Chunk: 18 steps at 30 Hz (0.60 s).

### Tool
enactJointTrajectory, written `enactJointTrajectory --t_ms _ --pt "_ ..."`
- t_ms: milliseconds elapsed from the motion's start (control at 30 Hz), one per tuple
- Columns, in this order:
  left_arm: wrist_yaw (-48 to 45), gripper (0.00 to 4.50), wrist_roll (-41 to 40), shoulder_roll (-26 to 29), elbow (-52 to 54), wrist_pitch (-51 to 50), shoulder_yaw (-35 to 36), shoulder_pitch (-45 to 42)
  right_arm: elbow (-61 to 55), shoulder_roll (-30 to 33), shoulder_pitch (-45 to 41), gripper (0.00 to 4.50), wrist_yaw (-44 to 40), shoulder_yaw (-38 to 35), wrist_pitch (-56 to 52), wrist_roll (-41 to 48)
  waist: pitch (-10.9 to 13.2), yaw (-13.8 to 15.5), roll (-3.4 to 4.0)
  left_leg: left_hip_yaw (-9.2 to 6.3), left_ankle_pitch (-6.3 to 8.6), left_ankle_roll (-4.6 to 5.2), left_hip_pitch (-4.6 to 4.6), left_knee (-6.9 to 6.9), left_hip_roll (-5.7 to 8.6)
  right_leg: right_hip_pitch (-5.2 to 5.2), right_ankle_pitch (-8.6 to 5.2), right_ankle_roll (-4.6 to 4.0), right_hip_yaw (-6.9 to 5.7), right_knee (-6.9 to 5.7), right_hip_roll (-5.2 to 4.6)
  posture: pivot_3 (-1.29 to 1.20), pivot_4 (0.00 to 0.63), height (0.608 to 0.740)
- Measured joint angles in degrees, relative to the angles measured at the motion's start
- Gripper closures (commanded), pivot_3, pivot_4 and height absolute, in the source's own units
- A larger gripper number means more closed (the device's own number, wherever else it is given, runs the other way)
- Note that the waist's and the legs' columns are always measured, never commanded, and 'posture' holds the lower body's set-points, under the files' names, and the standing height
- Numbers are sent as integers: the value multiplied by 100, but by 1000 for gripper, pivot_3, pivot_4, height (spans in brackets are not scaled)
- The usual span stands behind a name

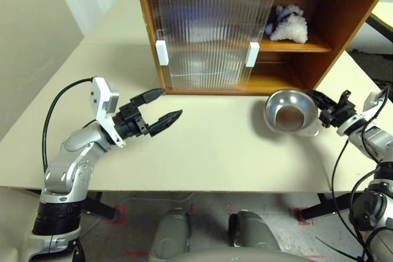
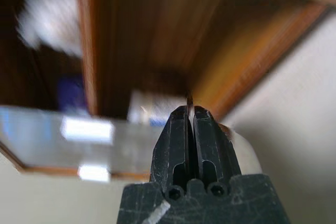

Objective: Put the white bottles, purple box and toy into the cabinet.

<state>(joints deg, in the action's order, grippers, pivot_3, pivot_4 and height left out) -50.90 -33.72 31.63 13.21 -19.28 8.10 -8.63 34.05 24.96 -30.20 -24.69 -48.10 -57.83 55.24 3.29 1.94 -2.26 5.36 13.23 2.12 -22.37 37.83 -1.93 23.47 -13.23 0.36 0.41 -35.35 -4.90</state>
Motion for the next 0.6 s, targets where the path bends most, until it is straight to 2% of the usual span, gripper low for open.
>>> enactJointTrajectory --t_ms 200,267,600 --pt "23 0 -4 7 53 -55 2 -5 149 -591 -542 4495 715 -586 645 560 1 -93 2 -3 -1 1 -1 -13 3 1 14 32 0 1 1 128 0 740" --pt "36 0 -5 16 68 -74 11 -4 271 -739 -679 4495 866 -688 902 658 3 -96 4 -3 -1 2 -2 -17 3 2 40 76 0 3 1 133 0 740" --pt "145 0 -7 18 188 -138 28 -43 1083 -1205 -1213 4495 1066 -622 2630 569 6 -98 15 -3 -3 4 0 -40 5 9 37 74 -1 4 2 162 0 740"
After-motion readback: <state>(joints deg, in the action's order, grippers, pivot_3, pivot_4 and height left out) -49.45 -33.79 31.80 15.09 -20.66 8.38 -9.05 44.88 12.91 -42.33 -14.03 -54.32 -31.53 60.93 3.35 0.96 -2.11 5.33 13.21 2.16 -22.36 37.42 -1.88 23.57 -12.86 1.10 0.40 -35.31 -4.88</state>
